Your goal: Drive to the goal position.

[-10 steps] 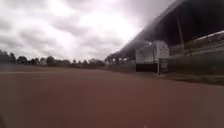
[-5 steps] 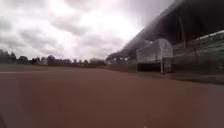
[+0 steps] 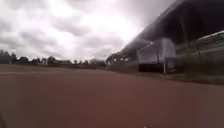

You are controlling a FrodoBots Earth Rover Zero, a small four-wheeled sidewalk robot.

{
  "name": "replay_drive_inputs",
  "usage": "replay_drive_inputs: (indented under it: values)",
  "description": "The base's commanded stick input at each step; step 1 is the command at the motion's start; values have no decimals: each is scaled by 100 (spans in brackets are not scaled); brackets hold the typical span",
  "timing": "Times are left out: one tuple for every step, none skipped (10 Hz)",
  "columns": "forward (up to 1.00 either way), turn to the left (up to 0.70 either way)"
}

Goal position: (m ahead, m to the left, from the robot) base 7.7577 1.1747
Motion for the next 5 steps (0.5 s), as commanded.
replay_drive_inputs:
  values:
    - [70, 0]
    - [70, 0]
    - [70, 0]
    - [70, 0]
    - [70, 0]
